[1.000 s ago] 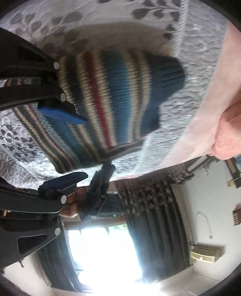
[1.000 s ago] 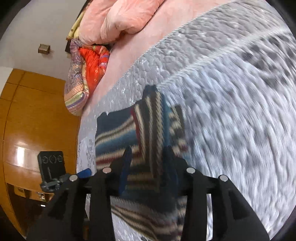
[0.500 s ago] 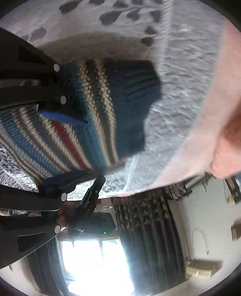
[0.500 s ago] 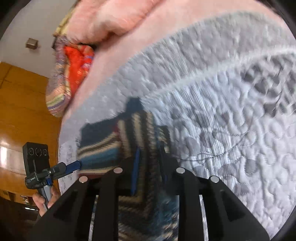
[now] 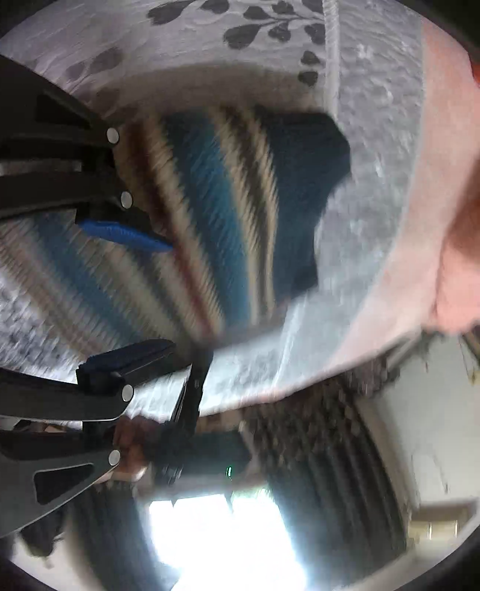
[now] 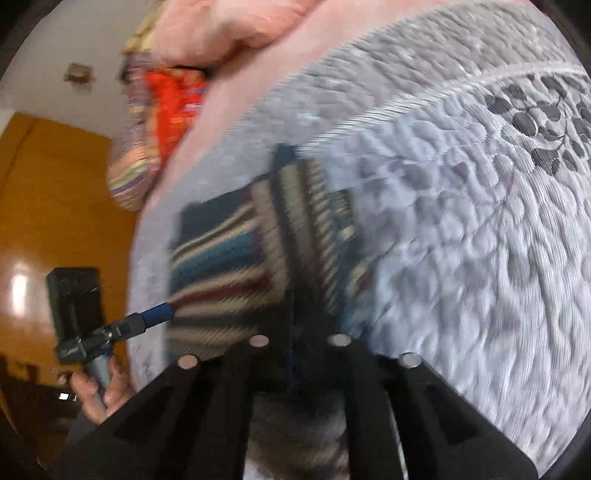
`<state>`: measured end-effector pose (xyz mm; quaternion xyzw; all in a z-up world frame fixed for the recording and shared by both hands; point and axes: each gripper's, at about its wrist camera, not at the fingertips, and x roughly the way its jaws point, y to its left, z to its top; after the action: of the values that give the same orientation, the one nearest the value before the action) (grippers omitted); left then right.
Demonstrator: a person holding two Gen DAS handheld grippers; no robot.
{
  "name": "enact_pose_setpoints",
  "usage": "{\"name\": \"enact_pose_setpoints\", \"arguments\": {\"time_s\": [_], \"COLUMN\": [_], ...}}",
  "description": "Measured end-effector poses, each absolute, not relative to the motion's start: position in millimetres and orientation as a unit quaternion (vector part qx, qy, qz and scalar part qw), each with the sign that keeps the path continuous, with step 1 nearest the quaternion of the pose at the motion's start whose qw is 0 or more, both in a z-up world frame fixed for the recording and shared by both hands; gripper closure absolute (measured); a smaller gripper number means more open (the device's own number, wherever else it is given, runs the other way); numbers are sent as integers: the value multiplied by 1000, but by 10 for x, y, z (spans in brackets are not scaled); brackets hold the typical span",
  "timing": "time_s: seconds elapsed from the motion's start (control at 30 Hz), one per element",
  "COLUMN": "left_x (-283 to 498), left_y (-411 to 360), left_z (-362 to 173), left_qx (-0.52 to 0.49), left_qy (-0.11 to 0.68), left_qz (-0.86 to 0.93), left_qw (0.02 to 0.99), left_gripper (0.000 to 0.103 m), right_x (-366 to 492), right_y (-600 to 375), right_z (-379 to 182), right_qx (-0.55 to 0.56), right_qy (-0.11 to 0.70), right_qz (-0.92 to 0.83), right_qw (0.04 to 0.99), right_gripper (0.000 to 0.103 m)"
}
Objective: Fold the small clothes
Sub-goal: 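Grasp the folded sweater edge with the right tool and press it flat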
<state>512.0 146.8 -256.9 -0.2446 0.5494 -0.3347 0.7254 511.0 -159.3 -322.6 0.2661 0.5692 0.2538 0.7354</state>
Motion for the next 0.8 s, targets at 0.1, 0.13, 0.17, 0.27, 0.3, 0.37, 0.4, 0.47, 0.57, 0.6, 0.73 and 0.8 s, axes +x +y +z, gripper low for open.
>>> {"name": "enact_pose_setpoints", "arguments": {"time_s": [0.1,0.13,0.17,0.27,0.3,0.37,0.4,0.47,0.57,0.6,0.73,0.8], "left_x": [4831,4795,4769,4795,4796,4688,4623,4485,4391,4355,4112,3974], "left_y": [1510,1501,1499,1554,1578,1609,1606,1561,1484,1478,1658,1891], "left_z": [-2602,-2679,-2817,-2993,-2959,-2797,-2764,-2813,-3139,-3196,-2997,-2906], "left_qx": [-249,-243,-232,-255,-269,-280,-280,-260,-229,-239,-306,-336], "left_qy": [547,556,568,569,567,548,544,550,582,585,548,520], "left_qz": [-355,-346,-331,-314,-310,-327,-339,-337,-305,-299,-313,-321], "left_qw": [716,716,717,716,715,717,715,719,718,715,713,717], "left_gripper": [53,53,56,63,61,54,54,53,53,53,19,18], "right_x": [4835,4779,4752,4716,4664,4533,4424,4291,4291,4303,4334,4409], "right_y": [-1597,-1608,-1606,-1666,-1668,-1661,-1653,-1635,-1682,-1708,-1779,-1952], "right_z": [-3203,-3277,-3427,-3483,-3363,-3157,-3077,-3084,-3489,-3544,-3282,-3132], "right_qx": [262,252,244,265,256,251,247,236,201,218,264,290], "right_qy": [573,581,591,590,581,566,561,565,595,595,575,557], "right_qz": [276,267,255,247,248,264,277,279,238,238,279,287], "right_qw": [726,726,725,722,731,739,740,740,741,736,722,723], "right_gripper": [97,103,103,103,103,97,97,97,103,103,78,55]}}
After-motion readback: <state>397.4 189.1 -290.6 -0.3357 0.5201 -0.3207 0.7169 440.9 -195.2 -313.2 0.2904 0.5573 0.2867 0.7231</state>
